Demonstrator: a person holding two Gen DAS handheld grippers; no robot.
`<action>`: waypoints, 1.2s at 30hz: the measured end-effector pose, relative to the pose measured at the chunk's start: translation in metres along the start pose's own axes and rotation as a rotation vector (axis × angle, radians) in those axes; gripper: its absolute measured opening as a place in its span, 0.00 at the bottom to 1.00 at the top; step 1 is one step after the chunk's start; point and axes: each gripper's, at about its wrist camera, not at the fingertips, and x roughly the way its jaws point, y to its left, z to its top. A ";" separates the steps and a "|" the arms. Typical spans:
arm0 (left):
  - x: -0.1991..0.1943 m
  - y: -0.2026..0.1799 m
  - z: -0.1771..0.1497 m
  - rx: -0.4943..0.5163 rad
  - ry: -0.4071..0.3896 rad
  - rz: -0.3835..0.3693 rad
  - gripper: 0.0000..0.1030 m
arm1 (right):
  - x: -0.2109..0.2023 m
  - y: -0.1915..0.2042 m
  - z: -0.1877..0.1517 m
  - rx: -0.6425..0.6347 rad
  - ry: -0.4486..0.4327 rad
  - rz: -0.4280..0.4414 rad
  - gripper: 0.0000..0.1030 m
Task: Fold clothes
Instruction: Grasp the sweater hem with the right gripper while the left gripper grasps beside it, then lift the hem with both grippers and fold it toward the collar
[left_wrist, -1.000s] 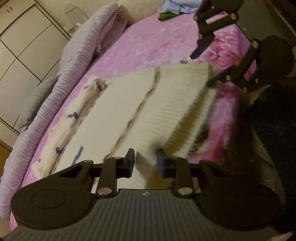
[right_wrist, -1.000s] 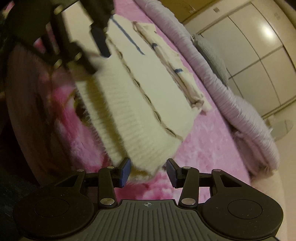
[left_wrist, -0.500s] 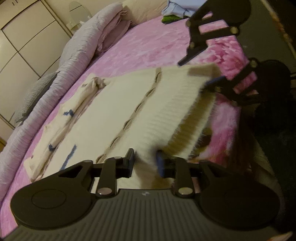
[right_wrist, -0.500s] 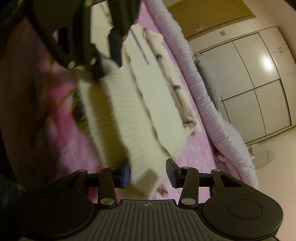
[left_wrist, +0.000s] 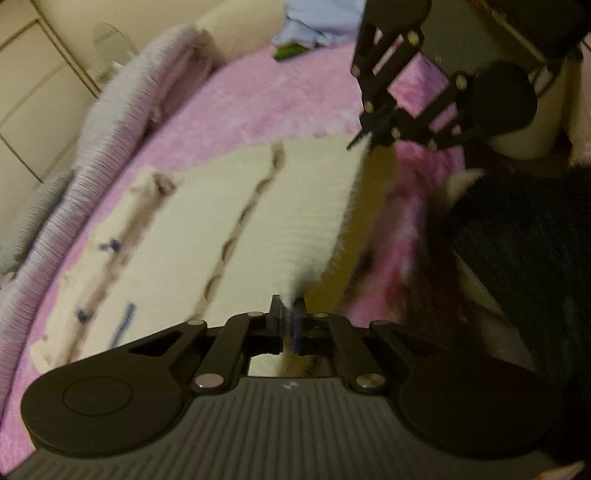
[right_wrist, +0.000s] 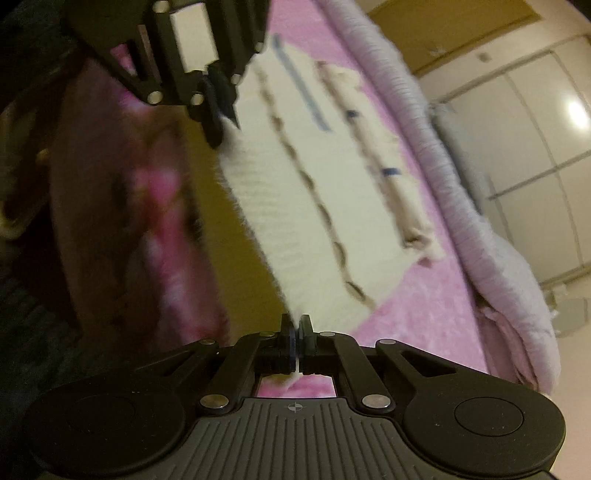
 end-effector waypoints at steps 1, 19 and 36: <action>0.004 -0.001 -0.003 0.006 0.005 -0.008 0.01 | 0.003 0.005 0.000 -0.019 0.006 0.006 0.00; -0.030 0.083 -0.034 -0.512 -0.054 -0.060 0.08 | 0.009 -0.090 -0.022 1.003 -0.104 0.322 0.11; -0.126 0.126 -0.182 -1.055 0.096 0.160 0.29 | -0.009 -0.094 -0.071 1.344 -0.079 0.335 0.75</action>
